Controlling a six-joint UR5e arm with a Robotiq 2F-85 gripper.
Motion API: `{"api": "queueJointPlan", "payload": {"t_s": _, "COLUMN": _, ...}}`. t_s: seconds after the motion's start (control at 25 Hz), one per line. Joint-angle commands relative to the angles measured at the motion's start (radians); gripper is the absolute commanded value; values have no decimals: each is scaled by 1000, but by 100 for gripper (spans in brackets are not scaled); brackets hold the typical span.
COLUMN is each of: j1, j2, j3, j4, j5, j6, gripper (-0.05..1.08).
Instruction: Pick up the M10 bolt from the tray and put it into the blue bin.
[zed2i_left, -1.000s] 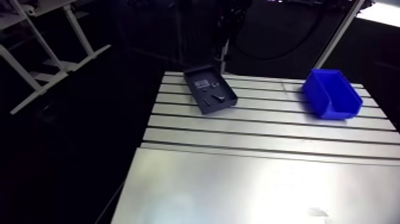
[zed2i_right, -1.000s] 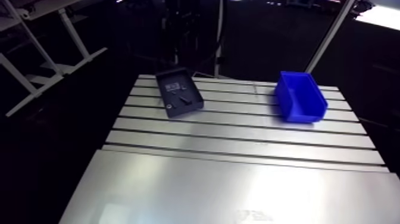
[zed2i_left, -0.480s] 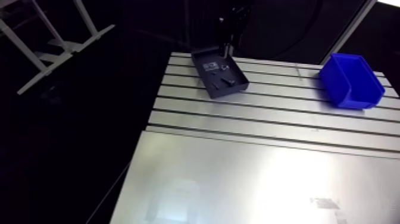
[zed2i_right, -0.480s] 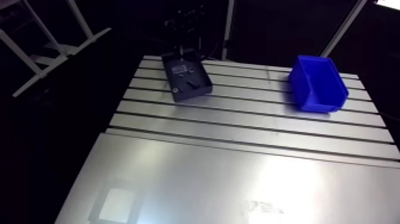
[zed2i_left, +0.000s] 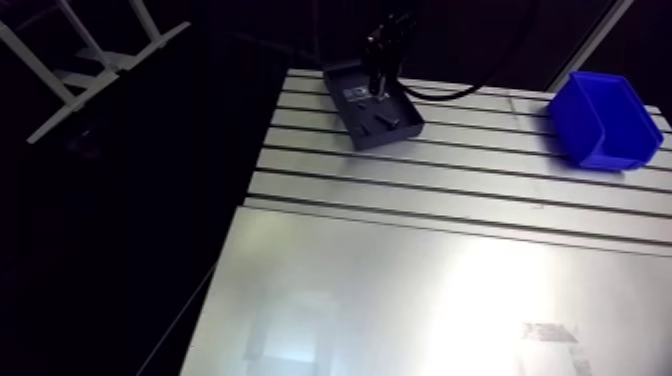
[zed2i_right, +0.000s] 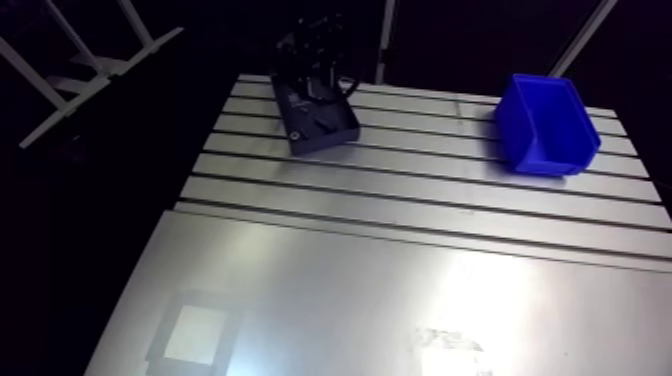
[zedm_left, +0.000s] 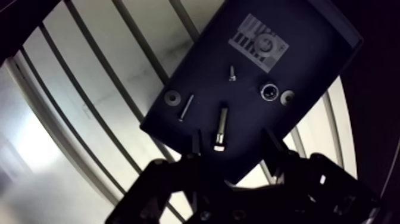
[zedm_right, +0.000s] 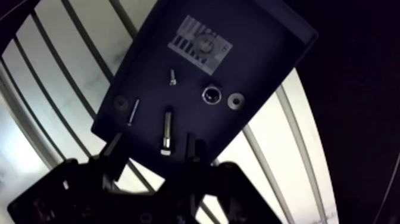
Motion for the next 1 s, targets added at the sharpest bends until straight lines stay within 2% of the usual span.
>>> {"api": "queueJointPlan", "payload": {"t_s": 0.04, "j1": 1, "j2": 3, "j3": 24, "j4": -1, "j5": -2, "j6": 15, "gripper": 47}}
{"api": "queueJointPlan", "payload": {"t_s": 0.24, "j1": 2, "j2": 3, "j3": 47, "j4": -58, "j5": -8, "j6": 15, "gripper": 51}}
{"api": "queueJointPlan", "payload": {"t_s": 1.0, "j1": -4, "j2": 42, "j3": 65, "j4": -97, "j5": -11, "j6": 26, "gripper": 51}}
